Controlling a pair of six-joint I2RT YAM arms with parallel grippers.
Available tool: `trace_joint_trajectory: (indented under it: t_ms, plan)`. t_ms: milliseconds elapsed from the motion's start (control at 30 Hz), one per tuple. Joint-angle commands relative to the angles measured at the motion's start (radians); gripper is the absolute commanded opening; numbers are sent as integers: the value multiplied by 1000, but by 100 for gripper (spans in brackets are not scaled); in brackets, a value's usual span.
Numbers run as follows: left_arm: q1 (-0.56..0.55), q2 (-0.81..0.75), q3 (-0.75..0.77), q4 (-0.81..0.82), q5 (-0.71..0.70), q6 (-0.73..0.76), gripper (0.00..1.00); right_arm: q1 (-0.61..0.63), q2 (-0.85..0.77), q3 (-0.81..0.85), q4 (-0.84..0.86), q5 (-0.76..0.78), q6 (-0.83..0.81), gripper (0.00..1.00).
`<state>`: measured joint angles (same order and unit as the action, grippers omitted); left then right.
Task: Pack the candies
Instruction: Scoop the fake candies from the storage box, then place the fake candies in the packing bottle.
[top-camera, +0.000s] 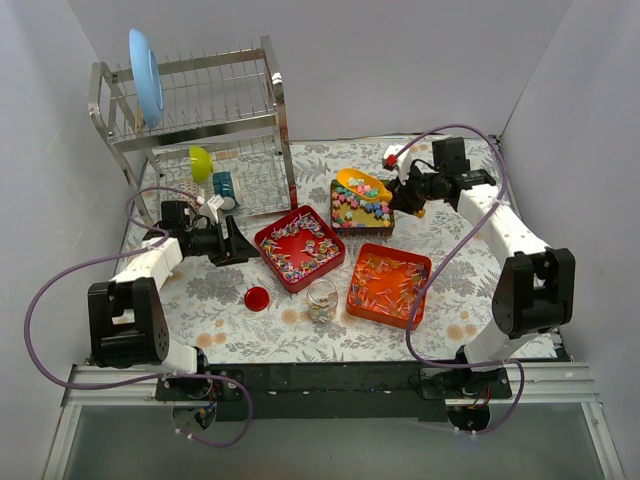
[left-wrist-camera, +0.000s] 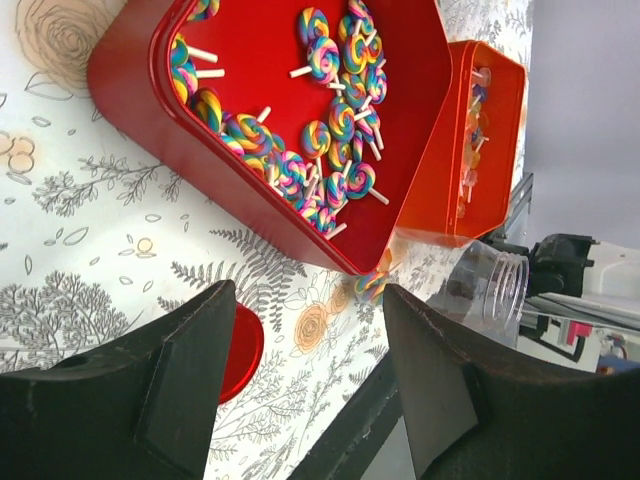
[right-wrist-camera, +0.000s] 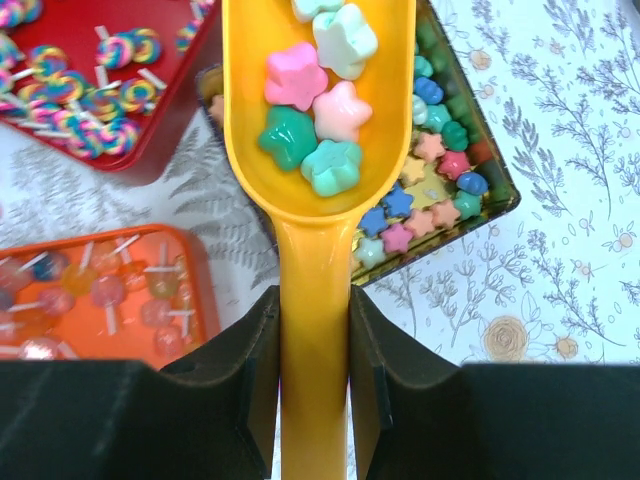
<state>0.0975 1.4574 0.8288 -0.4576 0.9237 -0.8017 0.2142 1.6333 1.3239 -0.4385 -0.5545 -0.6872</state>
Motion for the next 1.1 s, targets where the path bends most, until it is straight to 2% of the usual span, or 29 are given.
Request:
trace_joint_trajectory:
  t_ms: [0, 200, 333, 600, 1067]
  plan:
    - [7, -109, -49, 42, -51, -62, 60, 13, -102, 125, -316, -61, -178, 1]
    - [7, -181, -102, 109, -66, -139, 60, 79, -161, 208, -635, 5, -409, 1]
    - [13, -213, -111, 119, -72, -148, 60, 158, -193, 213, -752, 88, -489, 1]
    - [16, -265, -122, 129, -82, -151, 61, 371, -227, 184, -812, 240, -499, 1]
    - [28, -321, -163, 181, -72, -188, 61, 514, -156, 241, -868, 439, -543, 1]
